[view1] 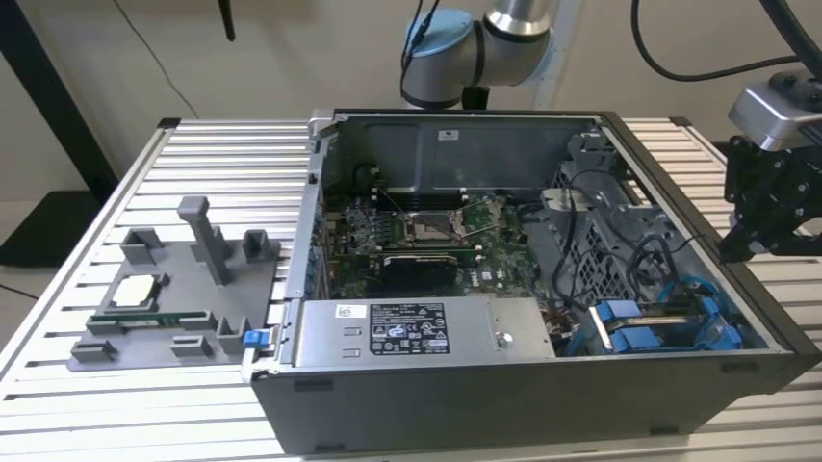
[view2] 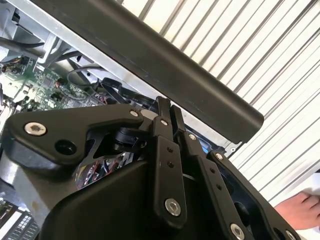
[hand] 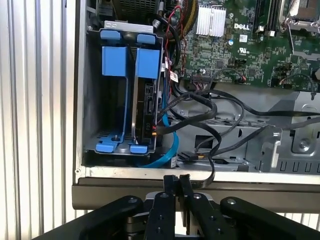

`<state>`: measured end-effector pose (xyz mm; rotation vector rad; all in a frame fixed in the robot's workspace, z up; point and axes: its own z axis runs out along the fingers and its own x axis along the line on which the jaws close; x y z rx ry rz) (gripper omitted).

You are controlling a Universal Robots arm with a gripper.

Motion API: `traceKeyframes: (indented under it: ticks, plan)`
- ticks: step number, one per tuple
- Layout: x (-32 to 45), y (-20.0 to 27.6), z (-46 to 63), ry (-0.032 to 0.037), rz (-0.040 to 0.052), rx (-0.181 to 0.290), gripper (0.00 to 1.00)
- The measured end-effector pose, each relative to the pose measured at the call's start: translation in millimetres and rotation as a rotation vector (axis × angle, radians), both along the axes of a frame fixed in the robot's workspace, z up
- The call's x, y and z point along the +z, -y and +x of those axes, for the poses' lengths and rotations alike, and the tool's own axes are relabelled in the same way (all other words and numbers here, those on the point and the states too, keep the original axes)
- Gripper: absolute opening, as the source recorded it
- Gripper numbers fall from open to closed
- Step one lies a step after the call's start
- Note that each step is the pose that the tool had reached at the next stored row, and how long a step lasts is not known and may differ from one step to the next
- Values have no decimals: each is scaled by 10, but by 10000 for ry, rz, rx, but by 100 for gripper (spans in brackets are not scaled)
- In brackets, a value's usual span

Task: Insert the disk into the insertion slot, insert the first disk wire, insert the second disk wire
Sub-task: 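Insert the second disk wire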

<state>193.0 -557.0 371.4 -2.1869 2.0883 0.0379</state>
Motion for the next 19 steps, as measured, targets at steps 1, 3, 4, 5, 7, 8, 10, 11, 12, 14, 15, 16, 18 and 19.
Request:
traceKeyframes:
  ticks: [1, 3, 4, 5, 7, 8, 10, 11, 12, 14, 15, 16, 18, 19]
  plan:
    - [0, 0, 0, 0, 0, 0, 0]
    - [0, 0, 0, 0, 0, 0, 0]
    - [0, 0, 0, 0, 0, 0, 0]
    - [-1, 0, 0, 0, 0, 0, 0]
    - [0, 0, 0, 0, 3, -1, 0]
    - [2, 0, -1, 0, 3, -1, 0]
    - [9, 0, -8, -1, -2, 0, 0]
    - [12, 0, -13, 0, -3, 0, 0]
    - [16, 0, -22, 0, -5, -1, 0]
    - [22, 0, -40, 0, -5, 0, 0]
    - [26, 0, -49, 0, -5, -1, 0]
    - [30, 0, -58, 0, -4, 0, 0]
    - [40, 0, -81, 0, -5, 0, 0]
    - [44, 0, -94, 0, -6, -1, 0]
